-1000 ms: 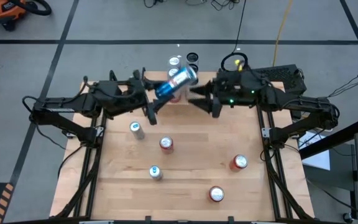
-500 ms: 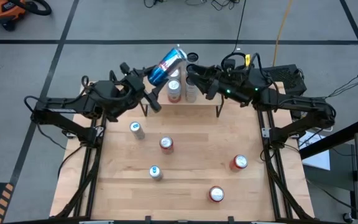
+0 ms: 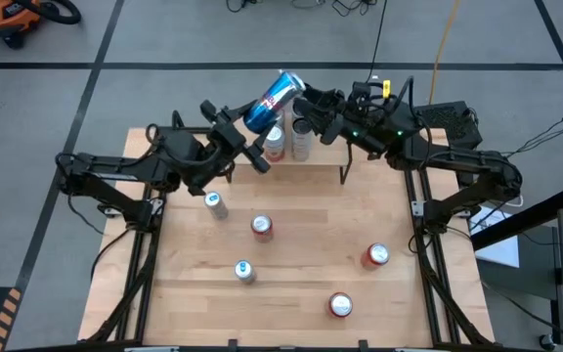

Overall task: Place canned beverage on shelf
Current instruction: Put the top right blue soda can on the shelf

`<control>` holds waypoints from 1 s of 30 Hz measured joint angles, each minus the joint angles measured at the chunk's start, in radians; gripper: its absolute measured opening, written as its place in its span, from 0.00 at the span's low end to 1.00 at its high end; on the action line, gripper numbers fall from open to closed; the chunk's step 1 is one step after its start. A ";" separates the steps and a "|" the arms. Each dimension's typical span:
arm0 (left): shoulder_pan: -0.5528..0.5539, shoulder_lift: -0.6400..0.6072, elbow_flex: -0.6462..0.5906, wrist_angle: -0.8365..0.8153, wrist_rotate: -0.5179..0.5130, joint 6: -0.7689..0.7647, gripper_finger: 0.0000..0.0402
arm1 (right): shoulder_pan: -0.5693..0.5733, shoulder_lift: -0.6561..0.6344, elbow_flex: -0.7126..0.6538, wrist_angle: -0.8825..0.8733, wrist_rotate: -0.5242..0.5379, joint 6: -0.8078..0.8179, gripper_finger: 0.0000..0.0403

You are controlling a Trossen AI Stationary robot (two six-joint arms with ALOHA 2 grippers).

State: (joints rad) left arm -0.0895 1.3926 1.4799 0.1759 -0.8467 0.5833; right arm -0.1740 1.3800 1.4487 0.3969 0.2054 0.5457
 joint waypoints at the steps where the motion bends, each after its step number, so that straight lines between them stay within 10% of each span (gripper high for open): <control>1: 0.000 0.004 0.000 0.002 0.000 0.000 0.59 | -0.004 0.000 0.000 0.001 0.000 -0.002 0.94; 30: 0.004 0.074 -0.002 0.049 0.004 -0.002 0.59 | -0.043 0.002 0.000 0.021 -0.129 -0.016 0.70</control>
State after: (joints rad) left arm -0.0856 1.4668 1.4784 0.2252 -0.8423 0.5818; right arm -0.2173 1.3822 1.4487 0.4180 0.0769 0.5301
